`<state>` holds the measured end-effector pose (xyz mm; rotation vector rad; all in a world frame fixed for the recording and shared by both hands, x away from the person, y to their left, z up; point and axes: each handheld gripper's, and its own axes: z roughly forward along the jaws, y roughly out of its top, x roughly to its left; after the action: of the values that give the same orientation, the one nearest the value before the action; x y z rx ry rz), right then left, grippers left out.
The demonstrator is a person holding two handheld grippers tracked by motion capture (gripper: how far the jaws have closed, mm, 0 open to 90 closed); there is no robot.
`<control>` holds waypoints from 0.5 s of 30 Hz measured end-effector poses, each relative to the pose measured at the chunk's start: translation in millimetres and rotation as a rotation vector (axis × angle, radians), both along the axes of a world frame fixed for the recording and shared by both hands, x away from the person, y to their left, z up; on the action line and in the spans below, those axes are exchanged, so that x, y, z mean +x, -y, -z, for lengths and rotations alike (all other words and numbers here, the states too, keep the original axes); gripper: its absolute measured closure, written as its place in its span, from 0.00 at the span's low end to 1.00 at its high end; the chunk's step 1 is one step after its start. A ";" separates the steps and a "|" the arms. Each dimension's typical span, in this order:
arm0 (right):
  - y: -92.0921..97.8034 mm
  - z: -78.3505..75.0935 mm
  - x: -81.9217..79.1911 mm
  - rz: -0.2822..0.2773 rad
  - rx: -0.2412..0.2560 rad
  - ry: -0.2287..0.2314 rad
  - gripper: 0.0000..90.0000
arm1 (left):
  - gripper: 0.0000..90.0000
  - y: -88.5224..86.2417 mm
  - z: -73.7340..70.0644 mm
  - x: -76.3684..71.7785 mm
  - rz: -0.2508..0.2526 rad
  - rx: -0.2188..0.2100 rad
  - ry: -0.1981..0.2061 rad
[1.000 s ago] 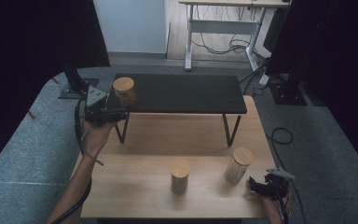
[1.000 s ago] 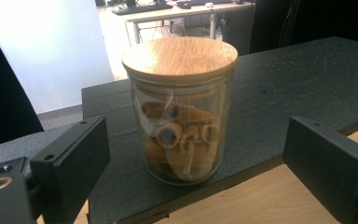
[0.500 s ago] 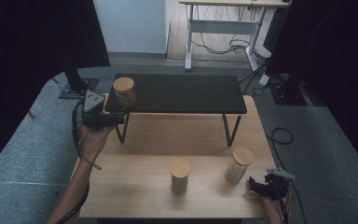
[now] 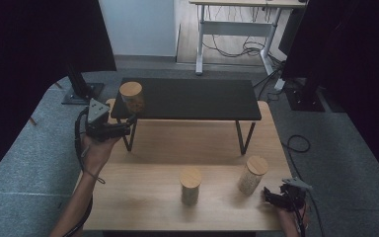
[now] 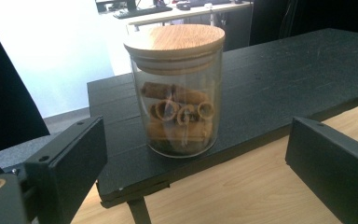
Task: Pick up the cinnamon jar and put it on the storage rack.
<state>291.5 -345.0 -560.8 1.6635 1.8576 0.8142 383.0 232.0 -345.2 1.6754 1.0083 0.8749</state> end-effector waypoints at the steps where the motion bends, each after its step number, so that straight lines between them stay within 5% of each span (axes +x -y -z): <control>1: 0.0 0.0 0.0 0.000 0.000 0.000 0.07 | 0.06 -0.2 0.4 -0.4 -0.001 0.001 0.000; 15: 0.0 0.0 0.0 0.000 0.000 0.000 0.07 | 0.05 -2.6 5.5 -6.9 0.001 0.007 0.003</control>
<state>291.5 -344.9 -560.8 1.6634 1.8576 0.8140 376.1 234.6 -350.7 1.6797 1.0033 0.8815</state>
